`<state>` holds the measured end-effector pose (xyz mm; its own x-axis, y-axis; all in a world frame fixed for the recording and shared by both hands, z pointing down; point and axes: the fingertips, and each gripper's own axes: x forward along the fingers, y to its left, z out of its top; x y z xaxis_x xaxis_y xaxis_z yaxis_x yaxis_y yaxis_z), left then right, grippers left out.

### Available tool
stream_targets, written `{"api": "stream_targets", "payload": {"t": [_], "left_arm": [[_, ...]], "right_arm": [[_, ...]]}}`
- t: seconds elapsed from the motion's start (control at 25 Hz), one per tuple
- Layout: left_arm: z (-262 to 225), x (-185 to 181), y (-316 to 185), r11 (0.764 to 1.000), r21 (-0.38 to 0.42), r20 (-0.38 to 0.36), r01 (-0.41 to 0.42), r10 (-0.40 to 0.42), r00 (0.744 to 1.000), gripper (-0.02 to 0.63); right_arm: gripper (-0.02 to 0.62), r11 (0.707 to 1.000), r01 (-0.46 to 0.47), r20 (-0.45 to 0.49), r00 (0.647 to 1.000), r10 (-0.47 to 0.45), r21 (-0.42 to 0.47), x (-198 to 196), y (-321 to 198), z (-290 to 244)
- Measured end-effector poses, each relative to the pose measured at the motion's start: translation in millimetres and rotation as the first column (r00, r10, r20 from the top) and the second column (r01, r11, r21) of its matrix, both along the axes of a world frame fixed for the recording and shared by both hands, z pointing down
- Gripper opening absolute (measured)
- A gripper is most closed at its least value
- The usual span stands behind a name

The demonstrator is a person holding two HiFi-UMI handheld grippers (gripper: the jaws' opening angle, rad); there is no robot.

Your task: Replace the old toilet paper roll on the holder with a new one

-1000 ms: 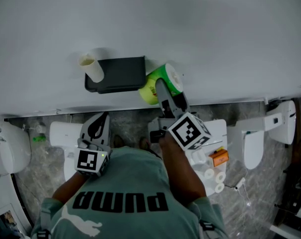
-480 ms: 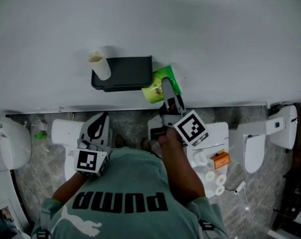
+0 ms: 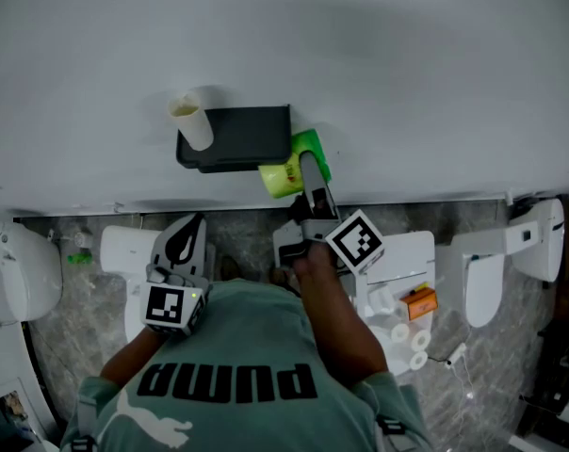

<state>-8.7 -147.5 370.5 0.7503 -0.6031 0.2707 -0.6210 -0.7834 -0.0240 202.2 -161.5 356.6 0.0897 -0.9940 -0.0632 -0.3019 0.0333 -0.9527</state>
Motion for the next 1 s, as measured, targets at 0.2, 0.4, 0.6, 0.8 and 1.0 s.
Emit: {"api": "stream_targets", "payload": {"t": [0.2,0.4,0.6,0.8,1.0], "left_arm": [[0.6,0.5,0.9,1.0,-0.006,-0.012,0.001,-0.001,1.0,0.003],[5.1,-2.8,3.5,1.0,-0.02,0.009,-0.001,0.002,1.0,0.003],[1.9,-3.4,0.6,1.0,-0.011,-0.042,0.015,-0.015,0.999,0.003],[5.6,-5.4,0.8,1.0,-0.025,-0.032,0.018,-0.018,0.999,0.003],[5.0,-4.2,-1.0,1.0,-0.021,-0.055,0.02,-0.021,0.998,0.003]], "right_arm": [[0.397,1.0,0.015,0.034,0.999,-0.015,0.016,-6.7,2.0,4.8],[0.397,0.998,0.046,0.066,0.997,-0.048,0.037,-15.4,0.7,9.1],[0.397,0.995,0.085,0.108,0.99,-0.091,0.059,-31.3,-1.9,13.1],[0.397,0.99,0.129,0.119,0.984,-0.135,0.059,-49.0,-3.3,17.8],[0.396,0.986,0.158,0.116,0.98,-0.163,0.055,-57.3,-7.1,20.7]]}}
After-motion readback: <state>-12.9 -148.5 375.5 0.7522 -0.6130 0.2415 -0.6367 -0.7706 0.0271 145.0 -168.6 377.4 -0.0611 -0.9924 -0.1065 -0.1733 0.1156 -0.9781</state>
